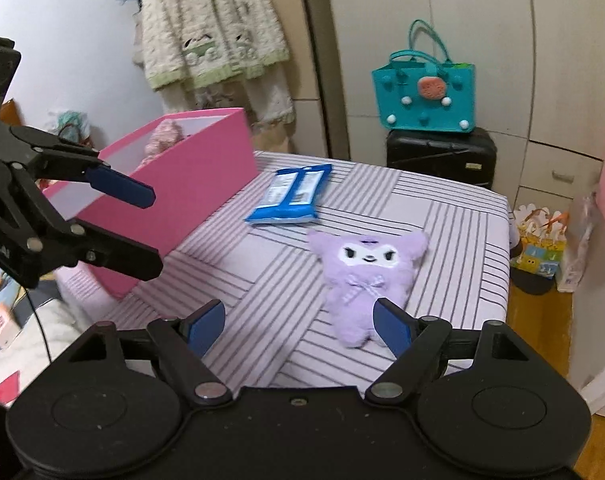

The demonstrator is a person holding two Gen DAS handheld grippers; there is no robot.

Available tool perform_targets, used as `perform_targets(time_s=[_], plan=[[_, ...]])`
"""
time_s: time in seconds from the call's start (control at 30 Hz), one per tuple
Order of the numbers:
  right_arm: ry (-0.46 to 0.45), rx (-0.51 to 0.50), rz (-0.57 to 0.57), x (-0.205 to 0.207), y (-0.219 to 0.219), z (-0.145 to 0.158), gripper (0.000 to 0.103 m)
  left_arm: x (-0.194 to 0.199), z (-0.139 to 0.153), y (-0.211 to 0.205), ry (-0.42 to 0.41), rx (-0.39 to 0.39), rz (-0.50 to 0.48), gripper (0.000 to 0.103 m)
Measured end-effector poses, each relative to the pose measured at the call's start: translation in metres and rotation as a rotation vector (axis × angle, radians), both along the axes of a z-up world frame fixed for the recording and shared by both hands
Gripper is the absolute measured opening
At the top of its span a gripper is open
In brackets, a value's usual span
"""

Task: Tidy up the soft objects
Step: 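Withdraw both tools from the box and move them to the purple plush, then close the left gripper on the purple plush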

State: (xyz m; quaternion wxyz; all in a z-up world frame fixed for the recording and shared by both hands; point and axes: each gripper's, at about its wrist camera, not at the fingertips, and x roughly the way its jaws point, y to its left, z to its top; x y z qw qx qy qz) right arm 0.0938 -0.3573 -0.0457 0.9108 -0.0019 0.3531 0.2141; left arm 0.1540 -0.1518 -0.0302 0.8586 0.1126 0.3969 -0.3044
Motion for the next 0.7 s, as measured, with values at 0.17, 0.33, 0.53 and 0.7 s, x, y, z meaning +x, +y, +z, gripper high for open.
perform_targets(time_s=[0.17,0.33,0.53,0.7], plan=[[-0.083,-0.008,-0.096,0.006,-0.008,-0.028,0.085,0.022,-0.012,-0.018,0.037,-0.074,0.047,0.088],[-0.048,-0.047,-0.103,0.018,-0.014,-0.042,0.085,0.040,-0.034,-0.035,0.119,-0.169,0.064,0.088],[0.009,-0.064,-0.084,0.032,-0.012,-0.051,0.085,0.054,-0.062,-0.054,0.190,-0.232,0.100,0.086],[-0.002,-0.080,-0.100,0.039,-0.009,-0.055,0.085,0.066,-0.075,-0.067,0.221,-0.265,0.136,0.085]])
